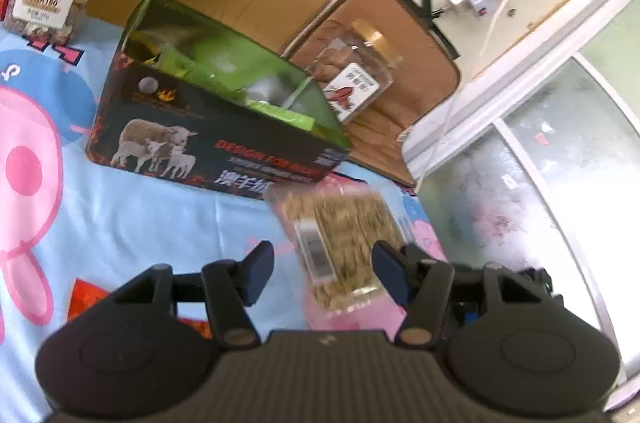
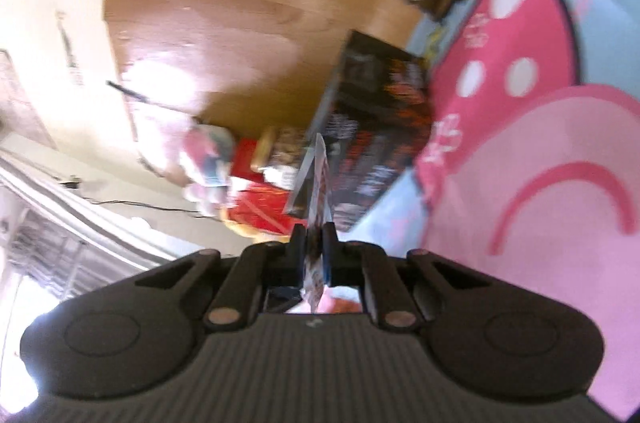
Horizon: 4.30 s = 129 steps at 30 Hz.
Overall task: Organize snacks
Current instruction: 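Grasp the clear sunflower-seed bag with the left tool, then lower the seed bag into the silver tin and open the left tool, then move the left tool to the red spicy-snack bag and grasp it, then lower the red spicy-snack bag into the silver tin and open the left tool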
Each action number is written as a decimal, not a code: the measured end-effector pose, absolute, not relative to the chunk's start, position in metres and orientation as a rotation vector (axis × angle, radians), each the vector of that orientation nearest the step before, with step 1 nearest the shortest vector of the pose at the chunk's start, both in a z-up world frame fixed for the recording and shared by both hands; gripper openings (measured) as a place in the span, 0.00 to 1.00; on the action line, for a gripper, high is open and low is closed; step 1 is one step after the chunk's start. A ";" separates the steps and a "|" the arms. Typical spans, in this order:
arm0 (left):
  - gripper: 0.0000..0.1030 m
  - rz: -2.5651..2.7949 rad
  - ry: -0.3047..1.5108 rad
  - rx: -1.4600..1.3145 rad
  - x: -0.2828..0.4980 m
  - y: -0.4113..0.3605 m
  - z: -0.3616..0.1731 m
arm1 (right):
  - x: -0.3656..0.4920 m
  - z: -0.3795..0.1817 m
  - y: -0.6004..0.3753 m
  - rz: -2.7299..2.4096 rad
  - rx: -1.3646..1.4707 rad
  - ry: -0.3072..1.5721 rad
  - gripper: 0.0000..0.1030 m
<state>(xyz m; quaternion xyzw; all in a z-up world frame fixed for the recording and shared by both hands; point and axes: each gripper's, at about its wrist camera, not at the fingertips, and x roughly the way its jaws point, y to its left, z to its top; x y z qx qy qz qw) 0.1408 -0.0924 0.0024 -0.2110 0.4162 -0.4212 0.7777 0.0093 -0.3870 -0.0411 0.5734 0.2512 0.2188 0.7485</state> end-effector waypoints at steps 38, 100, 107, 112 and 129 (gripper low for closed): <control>0.52 -0.630 0.805 -0.192 0.144 -0.027 0.033 | 0.056 0.022 -0.292 0.485 0.646 0.708 0.38; 0.06 -0.719 1.110 -0.662 0.153 -0.009 -0.059 | 0.078 -0.042 -0.297 0.472 0.883 0.902 0.41; 0.05 -0.708 1.100 -0.677 0.155 -0.007 -0.059 | 0.076 -0.038 -0.279 0.557 0.824 0.932 0.18; 0.05 -0.751 1.041 -0.664 0.161 -0.007 -0.032 | 0.073 -0.016 -0.273 0.570 0.793 0.859 0.15; 0.06 -0.710 0.877 -0.338 0.266 -0.134 0.037 | 0.163 0.046 -0.337 0.423 0.551 0.628 0.19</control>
